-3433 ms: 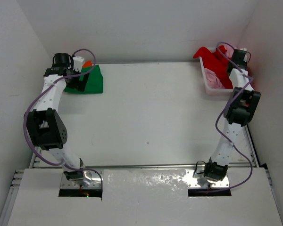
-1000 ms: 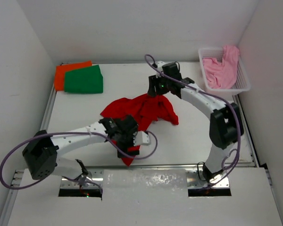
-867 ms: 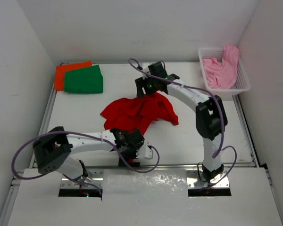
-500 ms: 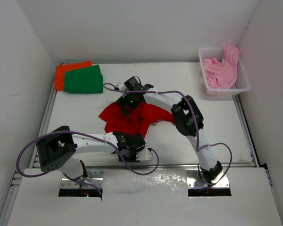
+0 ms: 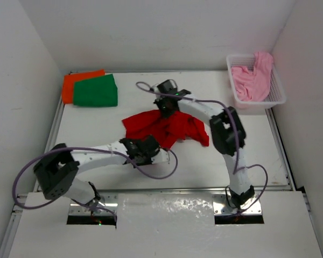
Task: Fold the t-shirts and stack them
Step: Flatten out the tshirt
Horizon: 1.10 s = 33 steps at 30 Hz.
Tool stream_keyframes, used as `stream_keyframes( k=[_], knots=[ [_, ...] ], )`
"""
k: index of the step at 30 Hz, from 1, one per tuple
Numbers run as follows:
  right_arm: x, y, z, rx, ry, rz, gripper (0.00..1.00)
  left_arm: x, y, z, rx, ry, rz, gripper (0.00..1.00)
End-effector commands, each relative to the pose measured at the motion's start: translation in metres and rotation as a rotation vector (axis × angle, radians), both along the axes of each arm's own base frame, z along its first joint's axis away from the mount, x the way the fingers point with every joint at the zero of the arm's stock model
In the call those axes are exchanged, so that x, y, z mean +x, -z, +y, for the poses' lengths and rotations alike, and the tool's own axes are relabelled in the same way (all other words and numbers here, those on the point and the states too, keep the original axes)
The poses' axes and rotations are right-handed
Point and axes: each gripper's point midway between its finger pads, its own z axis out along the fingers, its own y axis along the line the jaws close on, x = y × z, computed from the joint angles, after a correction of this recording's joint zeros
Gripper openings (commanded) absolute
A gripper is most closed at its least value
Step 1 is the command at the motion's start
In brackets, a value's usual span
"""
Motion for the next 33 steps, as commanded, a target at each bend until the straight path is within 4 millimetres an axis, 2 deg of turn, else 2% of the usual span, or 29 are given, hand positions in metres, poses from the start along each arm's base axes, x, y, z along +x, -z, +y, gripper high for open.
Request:
stream_keyframes(
  k=[1,3,4,5,6,7,8,9,11,12,13,15,16,17,18,20,21,23,24,27,30,33],
  knots=[
    [0.037,-0.144,-0.069,0.265,0.256,-0.251,0.0,0.041,-0.065,0.015,-0.119,-0.136,-0.145,0.0],
    [0.036,-0.173,-0.097,0.324,0.321,-0.319,0.0,0.053,-0.091,0.035,-0.134,-0.206,-0.207,0.0],
    [0.031,-0.17,-0.124,0.318,0.375,-0.32,0.0,0.061,-0.108,0.035,-0.166,-0.228,-0.236,0.0],
    [0.023,-0.204,-0.139,0.356,0.395,-0.39,0.0,0.065,-0.117,0.038,-0.192,-0.248,-0.237,0.0],
    [0.019,-0.215,-0.15,0.365,0.409,-0.422,0.0,0.071,-0.128,0.049,-0.212,-0.291,-0.252,0.0],
    [0.012,-0.216,-0.165,0.355,0.435,-0.434,0.0,0.077,-0.141,0.048,-0.242,-0.297,-0.273,0.0],
    [0.003,-0.243,-0.178,0.362,0.449,-0.5,0.0,0.08,-0.152,0.052,-0.268,-0.306,-0.293,0.0],
    [-0.005,-0.249,-0.186,0.351,0.459,-0.511,0.0,0.082,-0.16,0.054,-0.268,-0.297,-0.307,0.0],
    [-0.015,-0.272,-0.202,0.348,0.478,-0.565,0.0,0.093,-0.193,0.056,-0.301,-0.312,-0.378,0.0],
    [-0.029,-0.297,-0.212,0.355,0.49,-0.619,0.0,0.096,-0.205,0.062,-0.298,-0.316,-0.401,0.0],
    [-0.035,-0.31,-0.218,0.353,0.497,-0.651,0.0,0.104,-0.235,0.062,-0.335,-0.326,-0.467,0.0],
    [-0.057,-0.344,-0.234,0.34,0.521,-0.737,0.0,0.113,-0.271,0.079,-0.34,-0.38,-0.57,0.0],
    [-0.065,-0.363,-0.241,0.338,0.527,-0.787,0.0,0.116,-0.304,0.085,-0.375,-0.404,-0.646,0.0],
    [-0.074,-0.376,-0.246,0.341,0.537,-0.818,0.0,0.117,-0.324,0.099,-0.374,-0.447,-0.708,0.0],
    [-0.091,-0.407,-0.255,0.362,0.552,-0.895,0.0,0.117,-0.354,0.105,-0.407,-0.463,-0.778,0.0],
    [-0.108,-0.435,-0.264,0.366,0.558,-0.962,0.0,0.111,-0.389,0.123,-0.424,-0.513,-0.885,0.0],
    [-0.124,-0.46,-0.269,0.389,0.558,-1.012,0.0,0.106,-0.416,0.128,-0.457,-0.519,-0.949,0.0],
    [-0.139,-0.478,-0.274,0.393,0.56,-1.053,0.0,0.094,-0.444,0.141,-0.486,-0.547,-1.025,0.0],
    [-0.149,-0.494,-0.277,0.408,0.561,-1.088,0.0,0.087,-0.465,0.146,-0.514,-0.548,-1.072,0.0],
    [-0.165,-0.51,-0.284,0.409,0.57,-1.124,0.0,0.072,-0.485,0.151,-0.55,-0.521,-1.105,0.0],
    [-0.185,-0.539,-0.287,0.444,0.554,-1.181,0.0,0.058,-0.507,0.157,-0.599,-0.519,-1.149,0.0],
    [-0.197,-0.557,-0.288,0.472,0.541,-1.219,0.0,0.048,-0.525,0.166,-0.625,-0.536,-1.199,0.0]
  ],
)
